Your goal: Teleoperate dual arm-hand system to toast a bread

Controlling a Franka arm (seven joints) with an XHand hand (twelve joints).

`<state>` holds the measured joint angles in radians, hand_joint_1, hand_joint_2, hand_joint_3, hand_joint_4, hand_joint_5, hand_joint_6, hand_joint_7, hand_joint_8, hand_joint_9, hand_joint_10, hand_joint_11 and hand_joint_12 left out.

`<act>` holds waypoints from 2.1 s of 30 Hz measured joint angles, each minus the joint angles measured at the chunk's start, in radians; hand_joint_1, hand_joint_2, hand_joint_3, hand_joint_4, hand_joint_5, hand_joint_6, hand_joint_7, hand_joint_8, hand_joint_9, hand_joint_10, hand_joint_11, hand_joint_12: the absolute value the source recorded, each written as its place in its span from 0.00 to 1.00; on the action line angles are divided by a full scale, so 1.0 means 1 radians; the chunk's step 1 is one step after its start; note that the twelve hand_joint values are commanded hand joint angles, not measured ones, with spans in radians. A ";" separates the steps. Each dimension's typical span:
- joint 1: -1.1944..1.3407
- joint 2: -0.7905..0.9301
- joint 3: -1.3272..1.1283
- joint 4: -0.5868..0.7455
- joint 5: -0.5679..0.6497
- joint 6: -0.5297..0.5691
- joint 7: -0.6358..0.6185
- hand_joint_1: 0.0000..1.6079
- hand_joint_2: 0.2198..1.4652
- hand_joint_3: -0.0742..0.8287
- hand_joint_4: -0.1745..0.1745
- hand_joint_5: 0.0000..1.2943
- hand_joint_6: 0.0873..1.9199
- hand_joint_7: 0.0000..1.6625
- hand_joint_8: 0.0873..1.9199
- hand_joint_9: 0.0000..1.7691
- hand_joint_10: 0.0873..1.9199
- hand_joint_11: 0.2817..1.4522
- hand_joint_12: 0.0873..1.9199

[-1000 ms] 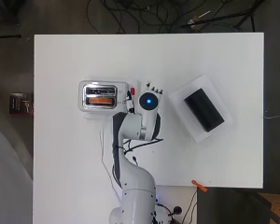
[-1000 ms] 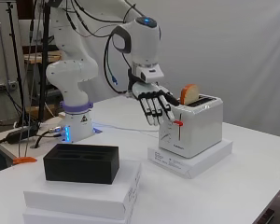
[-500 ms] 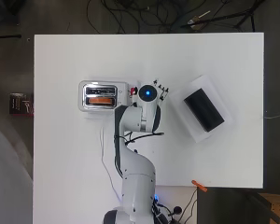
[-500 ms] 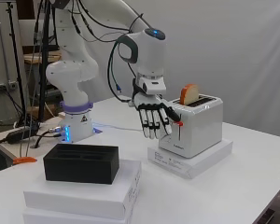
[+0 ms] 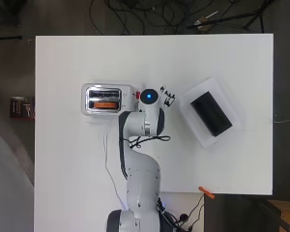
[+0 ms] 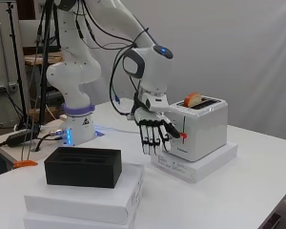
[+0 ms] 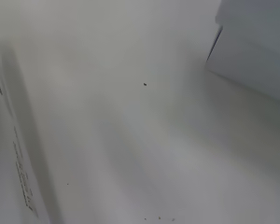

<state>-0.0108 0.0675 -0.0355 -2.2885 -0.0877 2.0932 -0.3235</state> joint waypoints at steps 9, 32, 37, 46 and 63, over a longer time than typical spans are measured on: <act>-0.004 -0.017 -0.011 -0.022 0.043 0.001 -0.046 0.07 0.59 0.09 0.42 0.19 0.00 0.32 0.00 0.33 0.00 0.20 0.00; -0.007 -0.103 -0.010 -0.028 0.119 -0.013 -0.121 0.01 0.48 0.08 0.39 0.16 0.00 0.30 0.00 0.33 0.00 0.21 0.00; -0.010 -0.095 -0.023 -0.019 0.097 -0.014 -0.085 0.00 0.49 0.08 0.41 0.16 0.00 0.30 0.00 0.33 0.00 0.21 0.00; -0.058 -0.062 0.010 -0.007 0.103 -0.020 -0.073 0.00 0.49 0.08 0.39 0.15 0.00 0.31 0.00 0.34 0.00 0.19 0.00; -0.058 -0.002 0.019 -0.121 0.045 0.100 -0.103 0.04 0.49 0.08 0.23 0.07 0.00 0.19 0.00 0.20 0.00 0.10 0.00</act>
<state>-0.0690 0.0659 -0.0161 -2.4092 -0.0424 2.1932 -0.4269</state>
